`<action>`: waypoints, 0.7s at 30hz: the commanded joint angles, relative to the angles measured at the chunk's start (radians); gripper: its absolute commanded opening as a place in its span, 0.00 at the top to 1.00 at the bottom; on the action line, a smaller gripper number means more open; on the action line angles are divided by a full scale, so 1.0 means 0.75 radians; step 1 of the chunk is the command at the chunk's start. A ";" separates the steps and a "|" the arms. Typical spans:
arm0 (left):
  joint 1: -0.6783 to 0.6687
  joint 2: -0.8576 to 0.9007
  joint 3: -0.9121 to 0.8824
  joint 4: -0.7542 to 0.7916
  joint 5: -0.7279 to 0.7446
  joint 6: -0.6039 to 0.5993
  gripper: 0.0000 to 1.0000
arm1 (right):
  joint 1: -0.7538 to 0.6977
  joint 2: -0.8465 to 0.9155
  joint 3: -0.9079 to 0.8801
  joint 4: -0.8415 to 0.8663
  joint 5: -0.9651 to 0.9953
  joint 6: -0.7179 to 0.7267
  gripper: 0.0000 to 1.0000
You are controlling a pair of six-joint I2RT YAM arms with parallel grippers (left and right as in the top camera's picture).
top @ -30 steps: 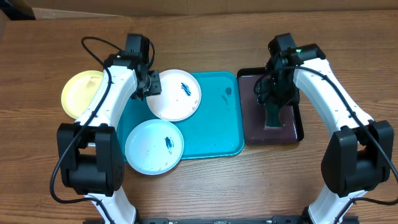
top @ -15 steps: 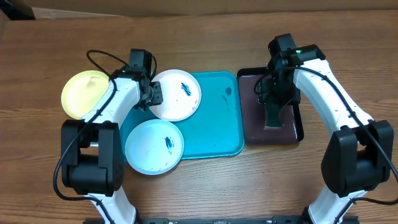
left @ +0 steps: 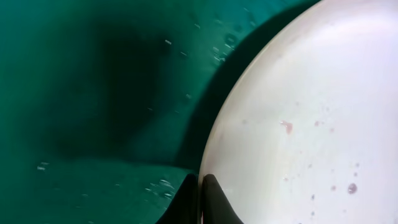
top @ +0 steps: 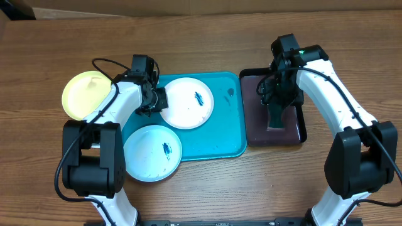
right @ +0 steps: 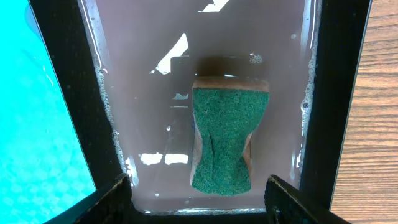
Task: Clean dirty plates on tray and stack at the side
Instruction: 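Rub the sponge in the black tray's water with the right gripper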
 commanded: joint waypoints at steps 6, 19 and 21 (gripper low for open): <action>-0.024 -0.032 -0.005 -0.023 0.182 -0.040 0.93 | -0.004 -0.015 -0.035 -0.013 0.009 0.005 0.30; -0.038 -0.032 -0.005 -0.028 0.182 -0.040 0.91 | -0.004 -0.015 -0.340 0.401 0.059 0.005 0.30; -0.038 -0.032 -0.005 -0.030 0.182 -0.039 0.91 | -0.004 -0.015 -0.379 0.460 0.059 0.005 0.29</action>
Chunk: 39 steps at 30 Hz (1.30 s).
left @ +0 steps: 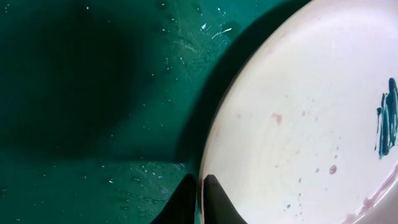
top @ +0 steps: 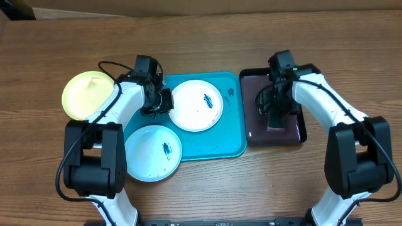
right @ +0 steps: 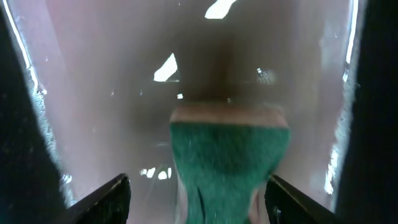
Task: Clean dirty plates on tray and stack at the side
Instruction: 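Rub the sponge in the black tray's water with the right gripper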
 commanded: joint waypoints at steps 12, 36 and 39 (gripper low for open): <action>-0.012 -0.032 -0.005 -0.012 0.024 -0.018 0.91 | -0.004 -0.015 -0.116 0.215 -0.022 0.006 0.84; -0.012 -0.032 -0.005 -0.022 0.015 -0.018 0.89 | -0.004 -0.014 -0.131 -0.061 -0.143 0.036 0.88; -0.012 -0.032 -0.005 -0.023 0.015 -0.017 0.87 | -0.010 -0.014 -0.079 -0.122 -0.142 0.035 0.58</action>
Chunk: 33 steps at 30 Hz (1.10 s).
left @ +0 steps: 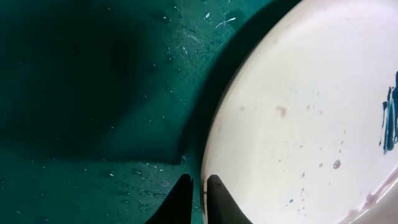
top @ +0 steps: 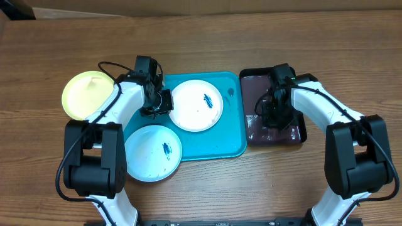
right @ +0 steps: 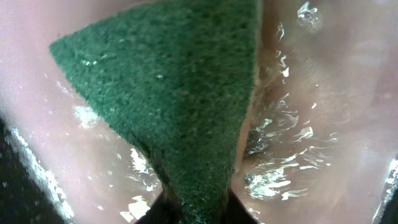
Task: Clean dirty plates on tray and stack at the side
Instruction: 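Rub the sponge in the black tray's water with the right gripper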
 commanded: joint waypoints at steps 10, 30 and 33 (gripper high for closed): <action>-0.012 -0.032 -0.005 0.001 0.015 -0.017 0.85 | -0.035 -0.014 0.201 -0.121 0.009 0.001 0.16; -0.012 -0.032 -0.005 0.001 0.015 -0.017 0.84 | -0.033 -0.014 0.034 0.055 -0.062 0.000 0.49; -0.012 -0.032 -0.005 0.002 0.015 -0.017 0.84 | -0.033 -0.014 0.066 0.028 -0.054 0.000 0.44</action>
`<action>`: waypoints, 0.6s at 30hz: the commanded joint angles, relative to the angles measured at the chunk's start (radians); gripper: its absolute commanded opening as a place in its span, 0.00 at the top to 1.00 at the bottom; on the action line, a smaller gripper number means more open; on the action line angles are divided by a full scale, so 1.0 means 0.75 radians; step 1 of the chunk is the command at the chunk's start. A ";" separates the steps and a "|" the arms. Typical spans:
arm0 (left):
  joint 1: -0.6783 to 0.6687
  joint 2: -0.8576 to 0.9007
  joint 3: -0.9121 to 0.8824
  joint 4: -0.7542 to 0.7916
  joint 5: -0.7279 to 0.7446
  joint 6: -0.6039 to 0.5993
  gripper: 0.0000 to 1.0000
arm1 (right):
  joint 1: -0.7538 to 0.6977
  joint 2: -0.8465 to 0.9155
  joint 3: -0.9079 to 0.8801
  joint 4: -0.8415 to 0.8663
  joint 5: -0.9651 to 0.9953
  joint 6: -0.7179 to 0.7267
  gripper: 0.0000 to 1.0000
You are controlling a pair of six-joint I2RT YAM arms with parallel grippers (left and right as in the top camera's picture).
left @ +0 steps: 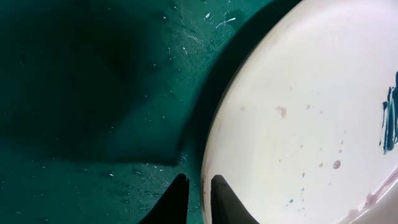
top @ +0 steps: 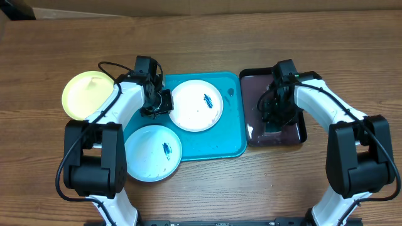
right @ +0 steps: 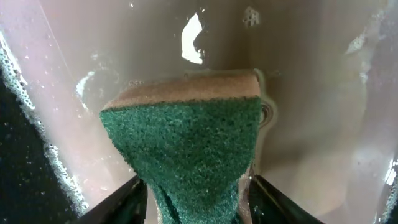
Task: Clean dirty plates on tray and stack at the side
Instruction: 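Rub the sponge in the black tray's water with the right gripper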
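A white plate (top: 196,105) with a blue smear lies on the teal tray (top: 220,141). My left gripper (top: 162,103) sits at its left rim; in the wrist view its fingers (left: 199,186) stand slightly apart astride the plate's rim (left: 208,149), open. A second smeared white plate (top: 152,152) rests on the tray's front left corner. My right gripper (top: 274,116) is down in the dark basin (top: 303,129) of murky water. Its fingers (right: 196,193) are spread wide, with the green sponge (right: 193,143) between them.
A yellow plate (top: 86,94) lies on the wooden table to the left of the tray. The basin stands right against the tray's right edge. Foam lines the basin's wall (right: 37,162).
My right gripper's fingers have spread from a tight squeeze on the sponge to wide apart around it. The gap between the left fingers at the plate's rim has widened a little. Plates unmoved.
At first my left gripper pinched the plate's rim and my right hung open above the sponge in the basin. Then the plate lay further right and the right gripper was lower. Later the right squeezed the sponge underwater; now both grippers have loosened.
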 commanded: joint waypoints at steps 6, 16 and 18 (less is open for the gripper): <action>-0.012 -0.032 -0.005 0.002 0.015 -0.018 0.84 | 0.000 -0.014 0.049 -0.044 -0.001 -0.041 0.45; -0.012 -0.032 -0.005 0.005 0.015 -0.018 0.85 | 0.000 -0.014 0.084 -0.062 0.003 -0.067 0.45; -0.012 -0.032 -0.005 0.004 0.015 -0.018 0.85 | 0.000 -0.014 0.094 -0.070 0.003 -0.067 0.44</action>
